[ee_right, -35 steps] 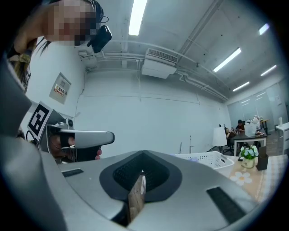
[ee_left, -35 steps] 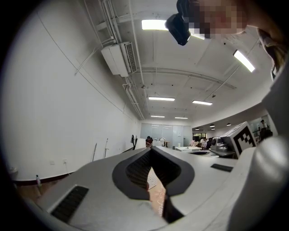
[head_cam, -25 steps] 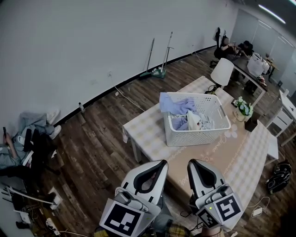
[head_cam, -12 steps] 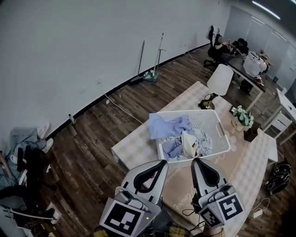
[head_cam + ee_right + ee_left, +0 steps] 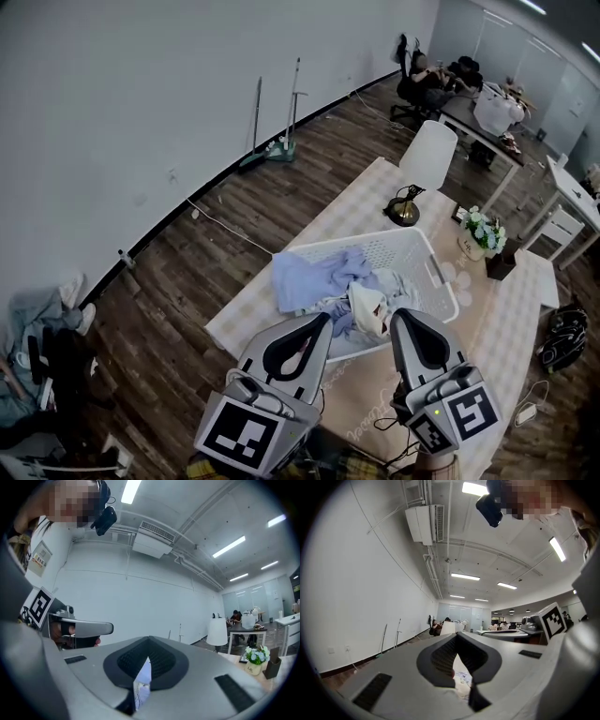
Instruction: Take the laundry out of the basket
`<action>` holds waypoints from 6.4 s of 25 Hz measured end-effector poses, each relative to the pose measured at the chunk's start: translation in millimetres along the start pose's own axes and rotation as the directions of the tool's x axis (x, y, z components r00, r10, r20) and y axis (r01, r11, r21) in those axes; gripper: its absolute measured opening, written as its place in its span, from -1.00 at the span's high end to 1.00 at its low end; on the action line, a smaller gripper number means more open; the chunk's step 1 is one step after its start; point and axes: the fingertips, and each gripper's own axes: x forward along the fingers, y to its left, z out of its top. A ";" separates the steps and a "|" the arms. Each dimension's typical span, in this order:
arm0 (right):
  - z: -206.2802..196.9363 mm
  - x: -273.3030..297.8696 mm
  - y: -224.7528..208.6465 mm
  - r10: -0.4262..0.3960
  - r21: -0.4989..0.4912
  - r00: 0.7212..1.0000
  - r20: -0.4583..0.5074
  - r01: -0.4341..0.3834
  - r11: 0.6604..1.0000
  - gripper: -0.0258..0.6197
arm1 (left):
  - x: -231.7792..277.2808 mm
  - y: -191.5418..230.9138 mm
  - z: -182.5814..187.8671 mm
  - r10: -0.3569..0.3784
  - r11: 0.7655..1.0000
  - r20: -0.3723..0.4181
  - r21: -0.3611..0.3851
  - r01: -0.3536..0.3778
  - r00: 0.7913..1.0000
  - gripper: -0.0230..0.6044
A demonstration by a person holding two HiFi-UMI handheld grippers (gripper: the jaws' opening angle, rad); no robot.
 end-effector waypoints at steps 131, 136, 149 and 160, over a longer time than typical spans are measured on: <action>-265.6 120.8 -88.2 0.268 -0.161 0.383 -0.884 -0.788 0.595 0.53 | 201.0 51.1 -297.3 0.018 0.426 -0.980 0.189 0.885 0.200 0.38; -237.5 121.1 -91.8 0.222 -0.211 0.433 -0.874 -0.748 0.629 0.53 | 205.5 46.7 -270.0 -0.012 0.420 -0.967 0.225 0.879 0.253 0.39; -126.5 104.3 -85.1 -0.011 -0.421 0.652 -0.758 -0.477 0.771 0.54 | 197.1 23.9 -161.9 -0.132 0.384 -0.874 0.389 0.837 0.467 0.40; -51.0 27.5 -89.4 -0.190 -0.562 0.797 -0.574 -0.214 0.799 0.54 | 176.3 -54.8 -94.4 -0.218 0.357 -0.789 0.483 0.799 0.575 0.40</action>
